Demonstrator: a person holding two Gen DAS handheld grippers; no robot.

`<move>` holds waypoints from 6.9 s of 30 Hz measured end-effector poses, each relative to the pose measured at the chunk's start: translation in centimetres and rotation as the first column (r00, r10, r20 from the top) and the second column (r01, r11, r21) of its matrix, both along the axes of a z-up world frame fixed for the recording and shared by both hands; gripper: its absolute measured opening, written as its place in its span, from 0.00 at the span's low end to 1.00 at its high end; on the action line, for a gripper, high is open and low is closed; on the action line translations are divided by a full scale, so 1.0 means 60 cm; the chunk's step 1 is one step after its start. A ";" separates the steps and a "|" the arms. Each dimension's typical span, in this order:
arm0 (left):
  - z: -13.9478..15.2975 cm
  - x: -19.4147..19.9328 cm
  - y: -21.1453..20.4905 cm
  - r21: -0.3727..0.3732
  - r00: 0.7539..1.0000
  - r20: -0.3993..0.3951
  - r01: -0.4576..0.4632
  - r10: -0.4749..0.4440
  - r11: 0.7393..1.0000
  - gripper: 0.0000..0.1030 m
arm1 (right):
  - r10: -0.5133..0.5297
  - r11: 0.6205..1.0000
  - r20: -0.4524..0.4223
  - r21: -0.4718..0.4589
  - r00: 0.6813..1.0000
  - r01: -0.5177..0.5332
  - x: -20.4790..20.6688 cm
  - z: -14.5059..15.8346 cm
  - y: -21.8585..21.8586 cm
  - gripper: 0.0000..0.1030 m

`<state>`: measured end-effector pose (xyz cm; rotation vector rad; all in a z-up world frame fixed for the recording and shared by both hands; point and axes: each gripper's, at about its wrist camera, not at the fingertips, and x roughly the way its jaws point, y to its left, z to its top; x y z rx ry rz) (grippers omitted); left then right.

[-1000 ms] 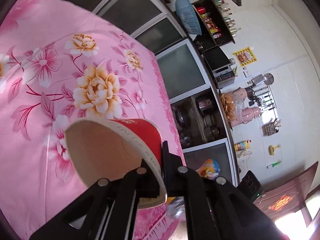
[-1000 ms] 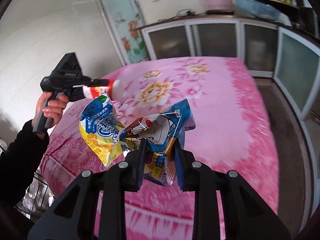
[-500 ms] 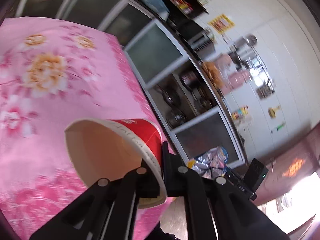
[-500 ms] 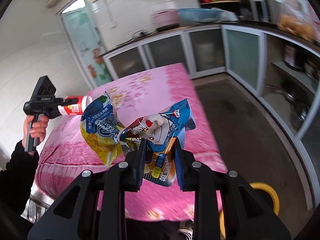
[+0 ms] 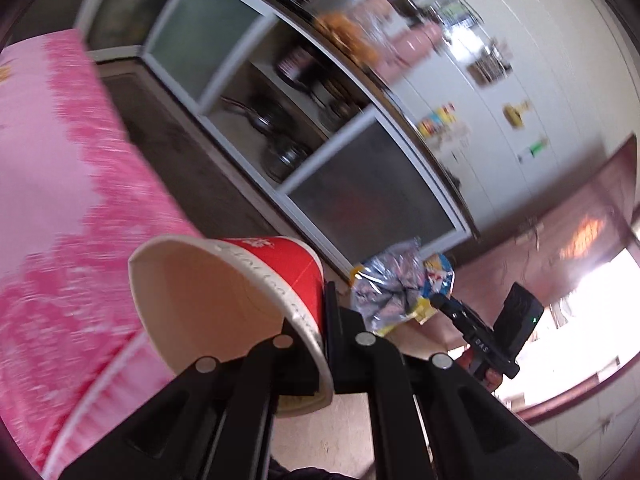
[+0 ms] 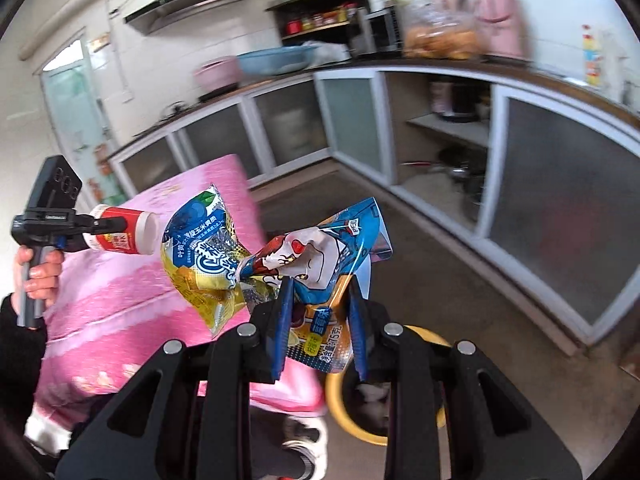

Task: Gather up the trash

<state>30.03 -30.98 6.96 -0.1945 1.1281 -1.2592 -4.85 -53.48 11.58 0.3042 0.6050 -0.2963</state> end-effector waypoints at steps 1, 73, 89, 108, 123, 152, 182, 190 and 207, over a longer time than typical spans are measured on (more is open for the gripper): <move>-0.001 -0.011 -0.021 0.004 1.000 0.005 0.019 -0.019 1.000 0.02 | -0.023 1.000 -0.006 -0.017 1.000 0.023 -0.008 -0.003 -0.008 0.24; -0.099 -0.281 -0.195 0.040 0.931 0.358 -0.090 0.070 0.995 0.92 | -0.622 0.750 0.013 -0.277 0.783 0.600 -0.157 -0.156 -0.023 0.92; 0.004 -0.340 0.080 -0.072 0.766 0.593 -0.257 0.248 0.964 0.92 | -0.508 0.735 0.336 -0.311 0.793 0.603 -0.163 -0.029 0.231 0.92; 0.011 -0.453 0.312 -0.308 0.441 0.712 -0.502 0.546 0.808 0.92 | -0.492 0.590 0.515 -0.396 0.702 0.704 -0.195 0.001 0.453 0.92; -0.066 -0.492 0.342 -0.227 0.425 0.704 -0.626 0.570 0.746 0.92 | -0.481 0.657 0.412 -0.415 0.774 0.629 -0.200 -0.098 0.507 0.92; -0.120 -0.490 0.359 -0.137 0.409 0.713 -0.715 0.569 0.686 0.92 | -0.462 0.718 0.332 -0.404 0.823 0.566 -0.184 -0.146 0.517 0.92; -0.123 -0.501 0.347 -0.124 0.447 0.715 -0.675 0.537 0.727 0.92 | -0.440 0.709 0.357 -0.425 0.824 0.563 -0.193 -0.144 0.534 0.92; -0.127 -0.496 0.345 -0.108 0.464 0.705 -0.678 0.536 0.727 0.92 | -0.446 0.713 0.345 -0.421 0.826 0.561 -0.191 -0.143 0.532 0.92; -0.141 -0.475 0.336 -0.061 0.501 0.688 -0.681 0.525 0.730 0.92 | -0.469 0.736 0.280 -0.401 0.838 0.546 -0.177 -0.155 0.507 0.92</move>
